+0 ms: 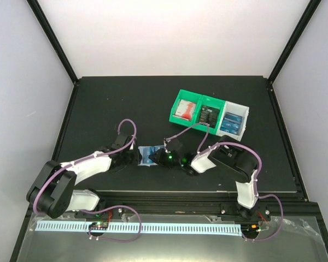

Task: Put the credit cards into the card holder
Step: Insert the credit card into the card holder.

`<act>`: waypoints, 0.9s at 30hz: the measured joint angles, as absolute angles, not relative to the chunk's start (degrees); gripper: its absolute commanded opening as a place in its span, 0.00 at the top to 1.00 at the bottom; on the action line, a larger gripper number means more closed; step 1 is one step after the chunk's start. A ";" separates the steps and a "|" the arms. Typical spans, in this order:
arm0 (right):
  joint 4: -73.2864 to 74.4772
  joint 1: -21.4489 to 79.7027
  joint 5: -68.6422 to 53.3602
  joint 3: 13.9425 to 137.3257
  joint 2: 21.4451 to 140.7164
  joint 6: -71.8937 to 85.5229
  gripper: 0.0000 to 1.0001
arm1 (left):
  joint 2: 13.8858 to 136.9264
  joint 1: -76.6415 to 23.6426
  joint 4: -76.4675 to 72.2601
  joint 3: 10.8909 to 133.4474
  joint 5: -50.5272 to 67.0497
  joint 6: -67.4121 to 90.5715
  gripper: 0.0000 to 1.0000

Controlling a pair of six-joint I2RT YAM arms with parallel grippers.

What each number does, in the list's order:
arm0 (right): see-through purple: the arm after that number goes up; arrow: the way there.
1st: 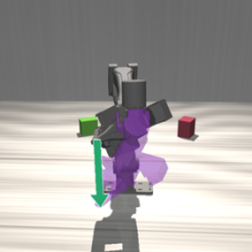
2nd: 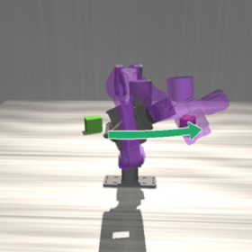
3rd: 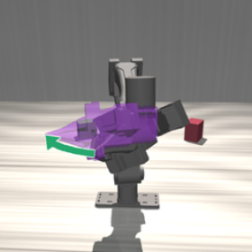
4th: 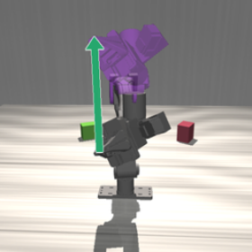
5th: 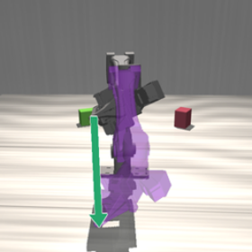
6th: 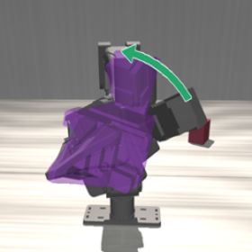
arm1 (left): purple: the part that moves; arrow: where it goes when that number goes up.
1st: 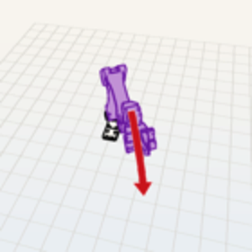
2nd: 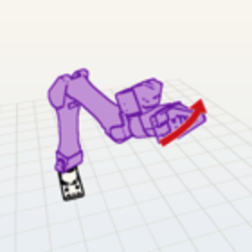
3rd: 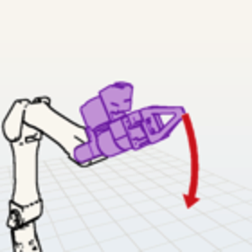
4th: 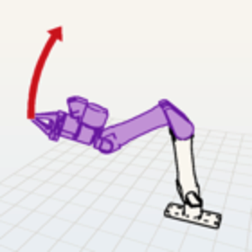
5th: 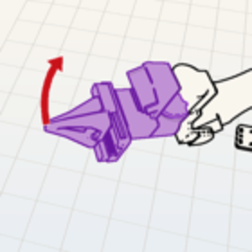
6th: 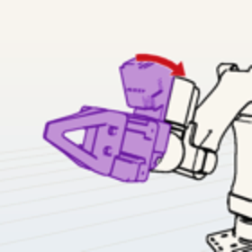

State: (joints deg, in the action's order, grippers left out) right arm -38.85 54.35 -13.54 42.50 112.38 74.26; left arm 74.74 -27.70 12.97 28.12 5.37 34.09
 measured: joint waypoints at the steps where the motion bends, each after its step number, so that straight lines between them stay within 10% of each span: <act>1: -38.00 54.52 -13.23 42.28 111.63 73.91 0.75 | 74.65 -27.70 12.99 28.10 5.37 34.11 0.64; 15: -12.49 58.33 -1.61 48.47 102.78 65.76 0.63 | 70.81 -27.70 15.29 27.79 4.69 34.70 0.51; 27: -3.33 58.78 2.42 55.59 106.67 60.42 0.66 | 70.41 -27.33 15.81 27.51 4.03 34.74 0.63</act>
State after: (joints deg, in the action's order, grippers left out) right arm -3.33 58.78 2.42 55.59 106.67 60.42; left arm 70.41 -27.33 15.81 27.51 4.03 34.74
